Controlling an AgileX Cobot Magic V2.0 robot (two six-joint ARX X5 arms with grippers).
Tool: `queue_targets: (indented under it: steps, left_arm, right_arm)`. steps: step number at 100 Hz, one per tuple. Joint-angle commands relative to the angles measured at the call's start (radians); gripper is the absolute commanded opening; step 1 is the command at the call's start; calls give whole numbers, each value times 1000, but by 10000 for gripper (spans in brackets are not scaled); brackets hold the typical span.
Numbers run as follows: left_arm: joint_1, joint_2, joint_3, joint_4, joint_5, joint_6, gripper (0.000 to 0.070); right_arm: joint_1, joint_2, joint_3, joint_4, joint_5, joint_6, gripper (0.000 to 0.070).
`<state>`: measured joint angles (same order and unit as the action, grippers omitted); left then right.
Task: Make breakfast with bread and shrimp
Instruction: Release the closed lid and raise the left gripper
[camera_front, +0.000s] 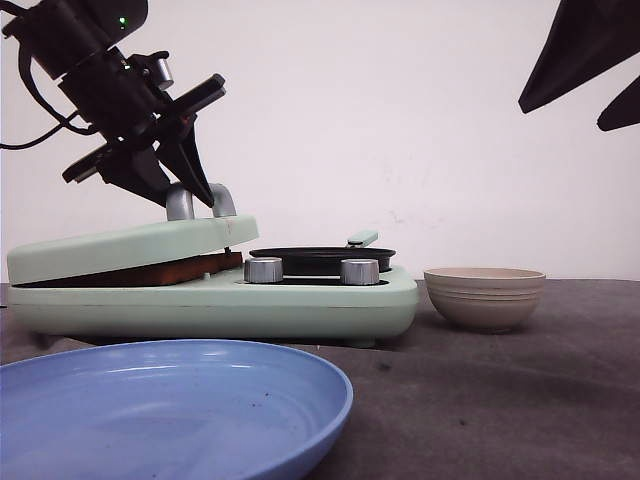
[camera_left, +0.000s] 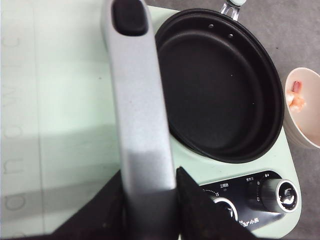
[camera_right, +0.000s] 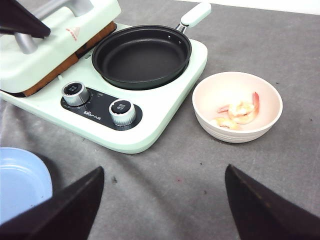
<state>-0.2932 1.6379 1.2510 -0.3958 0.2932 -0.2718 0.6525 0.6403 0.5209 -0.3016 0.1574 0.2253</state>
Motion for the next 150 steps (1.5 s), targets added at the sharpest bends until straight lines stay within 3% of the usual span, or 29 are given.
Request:
queue_targets:
  steps: [1, 10, 19, 35, 42, 58, 70, 107, 137, 150]
  left_arm:
    - [3, 22, 3, -29, -16, 10, 4]
    - [3, 22, 3, -31, -16, 10, 7]
    - [3, 22, 3, -30, -15, 10, 53]
    - [3, 22, 3, -31, -4, 5, 326]
    - [3, 21, 3, -32, 6, 5, 364]
    - [8, 21, 26, -36, 106, 5, 366]
    - [9, 10, 85, -69, 136, 6, 364]
    - [20, -171, 311, -105, 132, 107, 352]
    - [62, -408, 315, -106, 39, 222, 348]
    - [68, -489, 315, -118, 36, 249, 347]
  right_arm:
    - [6, 5, 4, 8, 1, 10, 466]
    - [6, 5, 4, 8, 1, 10, 466]
    - [6, 5, 4, 8, 1, 10, 466]
    - [6, 5, 4, 8, 1, 10, 466]
    - [6, 5, 4, 7, 1, 10, 466]
    - [6, 5, 4, -3, 1, 10, 466]
    - [6, 5, 4, -12, 1, 10, 466]
    - [6, -3, 4, -34, -11, 19, 468]
    - [5, -2, 5, -51, -10, 68, 467]
    - [-5, 0, 9, -66, -6, 83, 467]
